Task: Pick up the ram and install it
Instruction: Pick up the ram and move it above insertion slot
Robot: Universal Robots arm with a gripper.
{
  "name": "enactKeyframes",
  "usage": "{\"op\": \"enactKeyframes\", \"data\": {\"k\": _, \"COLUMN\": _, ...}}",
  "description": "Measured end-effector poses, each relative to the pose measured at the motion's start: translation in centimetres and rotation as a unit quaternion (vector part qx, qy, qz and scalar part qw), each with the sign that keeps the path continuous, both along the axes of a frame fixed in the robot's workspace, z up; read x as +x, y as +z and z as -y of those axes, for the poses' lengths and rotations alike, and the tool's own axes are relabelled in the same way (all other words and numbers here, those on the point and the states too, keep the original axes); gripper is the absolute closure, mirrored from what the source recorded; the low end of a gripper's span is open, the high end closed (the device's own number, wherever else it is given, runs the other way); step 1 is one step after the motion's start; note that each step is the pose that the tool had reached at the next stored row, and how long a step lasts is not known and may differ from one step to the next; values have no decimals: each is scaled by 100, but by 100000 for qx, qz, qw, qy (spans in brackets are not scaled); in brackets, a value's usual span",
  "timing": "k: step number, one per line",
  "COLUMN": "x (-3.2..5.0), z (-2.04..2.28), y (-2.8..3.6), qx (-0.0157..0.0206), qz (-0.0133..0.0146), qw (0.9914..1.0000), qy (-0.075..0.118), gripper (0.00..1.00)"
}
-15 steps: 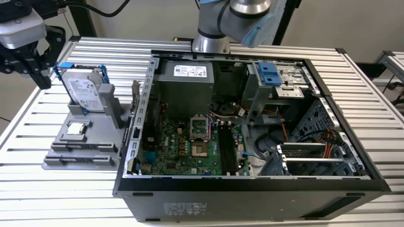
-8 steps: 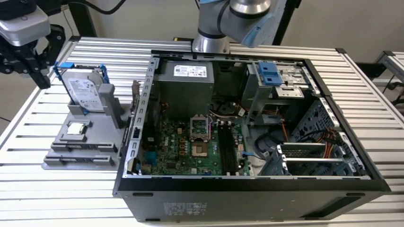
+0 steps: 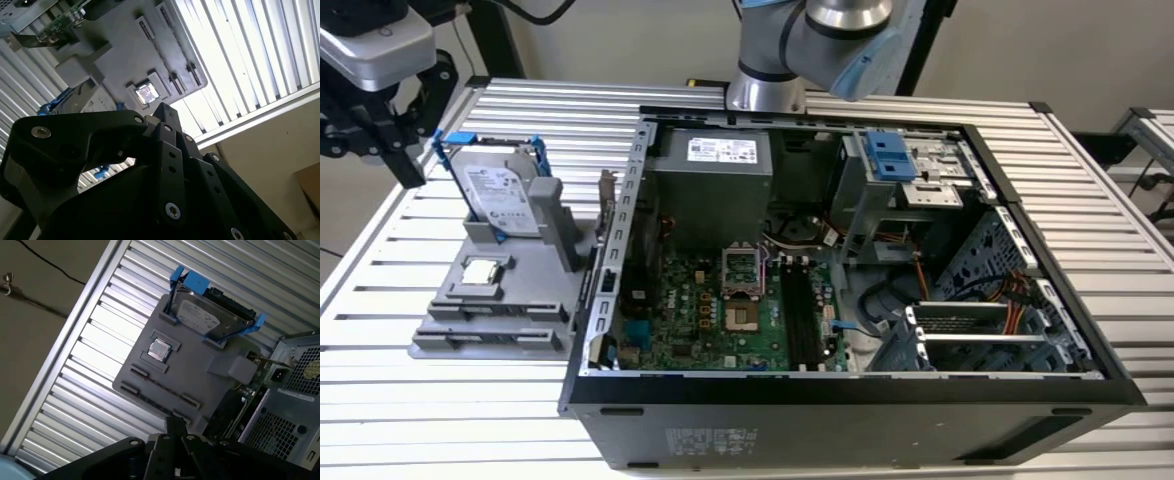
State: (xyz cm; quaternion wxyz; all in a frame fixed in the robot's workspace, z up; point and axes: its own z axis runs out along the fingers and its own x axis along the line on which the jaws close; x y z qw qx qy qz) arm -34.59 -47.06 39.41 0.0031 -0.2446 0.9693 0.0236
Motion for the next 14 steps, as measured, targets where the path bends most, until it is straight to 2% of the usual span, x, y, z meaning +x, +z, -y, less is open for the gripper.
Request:
{"op": "enactKeyframes", "data": {"k": 6, "x": 0, "z": 0, "y": 4, "qx": -109, "qz": 0, "qw": 99958, "qy": 2906, "gripper": 100}}
{"op": "enactKeyframes", "data": {"k": 14, "x": 0, "z": 0, "y": 9, "qx": -171, "qz": 4, "qw": 99822, "qy": 5955, "gripper": 100}}
